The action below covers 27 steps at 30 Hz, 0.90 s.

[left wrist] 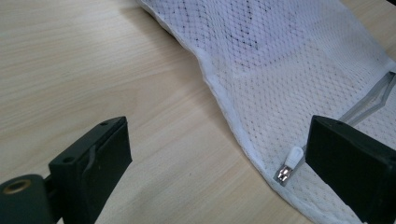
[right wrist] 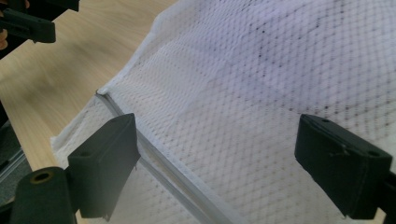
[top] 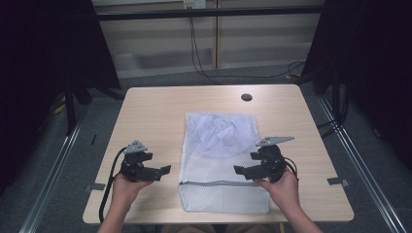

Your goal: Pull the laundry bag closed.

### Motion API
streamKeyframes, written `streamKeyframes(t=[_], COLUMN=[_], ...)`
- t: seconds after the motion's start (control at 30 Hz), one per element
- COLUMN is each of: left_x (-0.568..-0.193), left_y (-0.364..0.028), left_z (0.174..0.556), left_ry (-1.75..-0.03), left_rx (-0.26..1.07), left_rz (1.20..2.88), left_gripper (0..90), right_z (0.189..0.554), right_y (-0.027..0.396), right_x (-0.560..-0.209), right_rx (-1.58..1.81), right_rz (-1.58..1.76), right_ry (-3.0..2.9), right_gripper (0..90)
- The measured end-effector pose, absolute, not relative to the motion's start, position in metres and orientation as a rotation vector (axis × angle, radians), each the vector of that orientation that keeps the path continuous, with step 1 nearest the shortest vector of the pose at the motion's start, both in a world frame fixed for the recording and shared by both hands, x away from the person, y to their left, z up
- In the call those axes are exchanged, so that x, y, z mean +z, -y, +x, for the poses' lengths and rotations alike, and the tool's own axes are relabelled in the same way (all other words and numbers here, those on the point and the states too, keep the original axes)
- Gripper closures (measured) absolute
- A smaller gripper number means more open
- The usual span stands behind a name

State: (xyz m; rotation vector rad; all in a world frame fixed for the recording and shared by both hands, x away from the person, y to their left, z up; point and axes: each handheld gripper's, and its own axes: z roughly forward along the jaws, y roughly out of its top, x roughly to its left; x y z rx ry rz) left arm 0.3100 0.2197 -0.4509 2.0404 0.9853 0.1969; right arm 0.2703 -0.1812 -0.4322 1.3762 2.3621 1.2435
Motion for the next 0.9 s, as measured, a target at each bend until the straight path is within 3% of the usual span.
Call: streamKeyframes(t=[0.9], left_x=[-0.449], left_y=[-0.22], left_z=[0.31], left_ry=[-0.964], left_rx=[0.188], left_rz=[2.052], left_gripper=[8.0], right_z=[0.28], right_y=[0.118], right_x=[-0.44], right_rx=[1.255], right_rz=[1.352], right_ry=[-2.468], right_gripper=[13.0])
